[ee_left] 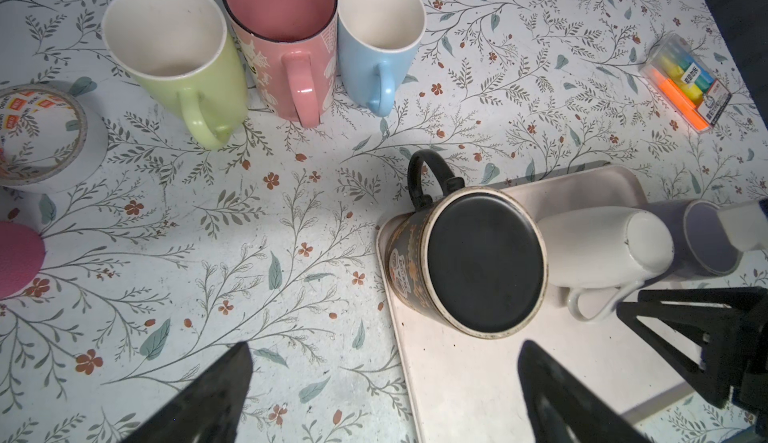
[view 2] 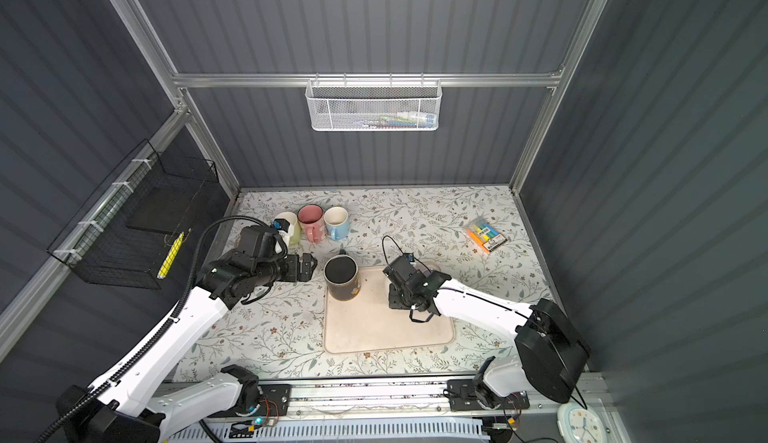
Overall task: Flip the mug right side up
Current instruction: 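Lower the right gripper around the upside-down white mug and close on it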
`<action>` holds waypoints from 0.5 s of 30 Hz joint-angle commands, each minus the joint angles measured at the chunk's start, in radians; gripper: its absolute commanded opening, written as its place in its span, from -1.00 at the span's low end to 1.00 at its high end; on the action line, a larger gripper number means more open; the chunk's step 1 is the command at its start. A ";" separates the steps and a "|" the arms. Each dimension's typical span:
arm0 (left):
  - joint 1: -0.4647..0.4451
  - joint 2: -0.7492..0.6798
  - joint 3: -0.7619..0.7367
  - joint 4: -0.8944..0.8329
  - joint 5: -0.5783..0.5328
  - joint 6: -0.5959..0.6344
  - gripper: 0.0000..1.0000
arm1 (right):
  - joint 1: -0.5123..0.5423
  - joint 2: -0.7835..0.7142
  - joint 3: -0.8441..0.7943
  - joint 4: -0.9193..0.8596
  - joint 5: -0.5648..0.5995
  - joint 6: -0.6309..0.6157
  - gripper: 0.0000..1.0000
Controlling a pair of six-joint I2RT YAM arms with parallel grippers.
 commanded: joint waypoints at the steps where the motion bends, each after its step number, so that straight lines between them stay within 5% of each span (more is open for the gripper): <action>1: 0.004 -0.002 -0.006 -0.021 0.000 0.009 0.99 | 0.017 0.022 0.061 -0.066 0.076 0.027 -0.10; 15: 0.004 -0.041 -0.014 -0.015 0.023 0.009 0.99 | 0.044 0.154 0.170 -0.131 0.129 0.040 -0.10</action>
